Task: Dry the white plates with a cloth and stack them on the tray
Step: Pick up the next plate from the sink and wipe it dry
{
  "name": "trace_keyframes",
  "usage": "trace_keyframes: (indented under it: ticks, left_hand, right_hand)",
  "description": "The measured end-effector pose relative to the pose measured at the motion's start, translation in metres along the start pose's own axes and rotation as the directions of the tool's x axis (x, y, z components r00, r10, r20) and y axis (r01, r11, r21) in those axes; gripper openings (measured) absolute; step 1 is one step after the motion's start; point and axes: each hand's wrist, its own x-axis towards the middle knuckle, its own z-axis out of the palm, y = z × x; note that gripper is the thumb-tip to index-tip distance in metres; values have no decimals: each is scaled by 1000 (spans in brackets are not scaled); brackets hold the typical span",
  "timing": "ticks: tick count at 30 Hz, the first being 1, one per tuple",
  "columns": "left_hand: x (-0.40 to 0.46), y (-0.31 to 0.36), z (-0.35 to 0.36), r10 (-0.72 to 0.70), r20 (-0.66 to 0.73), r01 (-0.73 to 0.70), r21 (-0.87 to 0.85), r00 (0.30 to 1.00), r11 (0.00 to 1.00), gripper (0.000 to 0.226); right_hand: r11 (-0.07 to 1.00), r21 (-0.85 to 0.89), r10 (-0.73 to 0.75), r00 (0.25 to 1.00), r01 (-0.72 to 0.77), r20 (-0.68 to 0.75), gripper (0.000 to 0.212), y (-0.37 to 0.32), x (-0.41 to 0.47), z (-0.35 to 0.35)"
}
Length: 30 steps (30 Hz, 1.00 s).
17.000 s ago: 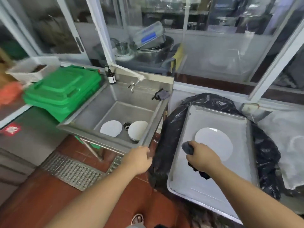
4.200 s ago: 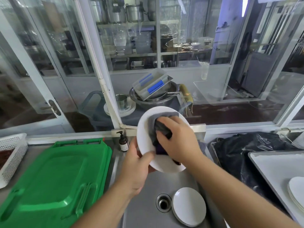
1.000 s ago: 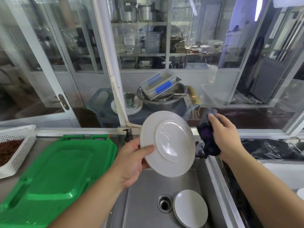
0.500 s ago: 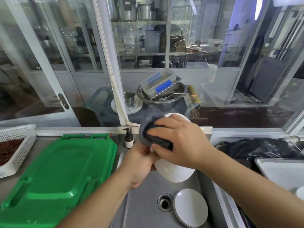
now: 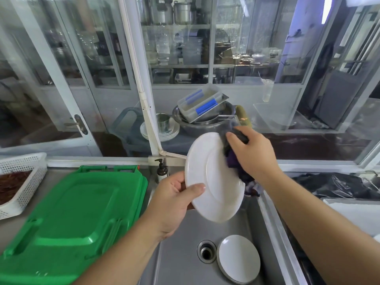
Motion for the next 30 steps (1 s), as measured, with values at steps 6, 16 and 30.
trace_keyframes:
  ticks: [6, 16, 30]
  left_hand:
    - [1, -1, 2, 37, -44, -37, 3, 998, 999, 27]
    - [7, -2, -1, 135, -42, -129, 124, 990, 984, 29]
    - [13, 9, -10, -18, -35, 10, -206, 999, 978, 59]
  right_hand:
    - [853, 354, 361, 923, -385, 134, 18, 30, -10, 6]
    - [206, 690, 583, 653, -694, 482, 53, 57, -46, 33]
    - [86, 825, 451, 761, -558, 468, 46, 44, -47, 27]
